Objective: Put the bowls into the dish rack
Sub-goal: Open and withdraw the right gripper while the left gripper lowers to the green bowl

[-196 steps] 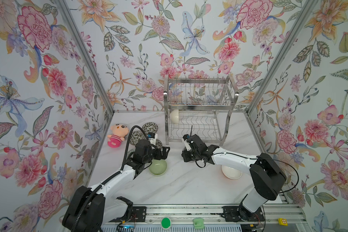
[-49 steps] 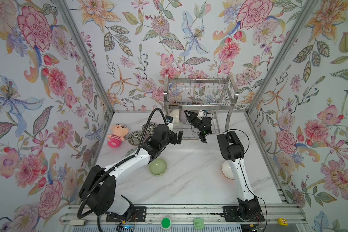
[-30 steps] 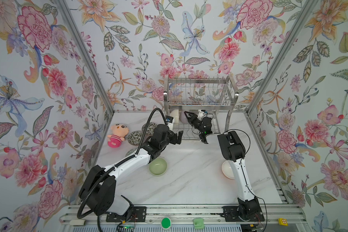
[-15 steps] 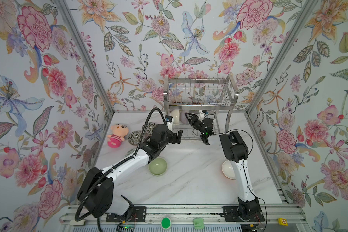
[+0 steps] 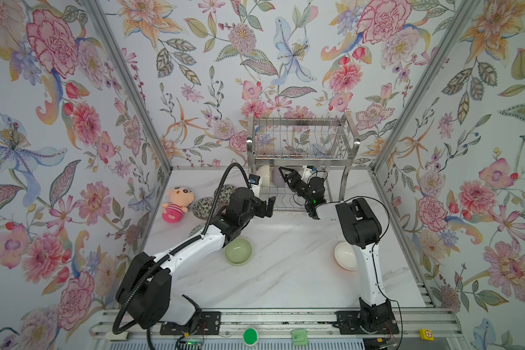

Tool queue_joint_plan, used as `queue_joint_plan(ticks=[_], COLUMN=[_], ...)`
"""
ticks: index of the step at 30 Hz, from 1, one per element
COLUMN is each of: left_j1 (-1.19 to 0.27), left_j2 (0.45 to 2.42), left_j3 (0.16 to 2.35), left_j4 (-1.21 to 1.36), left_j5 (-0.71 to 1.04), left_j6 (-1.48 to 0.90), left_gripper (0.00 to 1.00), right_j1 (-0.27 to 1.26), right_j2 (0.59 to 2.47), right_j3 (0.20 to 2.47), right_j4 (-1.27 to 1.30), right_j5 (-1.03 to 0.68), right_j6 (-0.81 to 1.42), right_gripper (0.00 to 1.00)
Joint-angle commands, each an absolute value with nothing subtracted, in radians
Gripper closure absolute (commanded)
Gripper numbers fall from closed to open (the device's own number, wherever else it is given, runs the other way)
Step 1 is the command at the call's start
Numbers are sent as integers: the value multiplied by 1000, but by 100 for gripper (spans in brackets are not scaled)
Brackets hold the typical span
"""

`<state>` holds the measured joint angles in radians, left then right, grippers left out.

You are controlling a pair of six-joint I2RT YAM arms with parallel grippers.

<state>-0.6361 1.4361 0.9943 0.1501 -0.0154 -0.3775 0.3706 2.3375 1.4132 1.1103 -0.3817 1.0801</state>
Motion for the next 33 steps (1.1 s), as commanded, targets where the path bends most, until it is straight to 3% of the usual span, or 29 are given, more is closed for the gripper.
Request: queue_joint_plan(ticks=[1, 24, 33], left_j1=[-640, -636, -622], left_j2=[1408, 1351, 1292], left_j3=[985, 932, 900], left_j4=[132, 107, 6], left_j5=[-33, -41, -35], left_j6=[-373, -374, -372], left_gripper=[1, 1, 1], right_j1=[367, 373, 441], right_j2=[2278, 1966, 1795], right_j3=[1392, 1125, 1049], right_j4=[1108, 907, 635], right_j5=[-379, -310, -253], right_j6=[1054, 812, 575], right_gripper=[1, 1, 1])
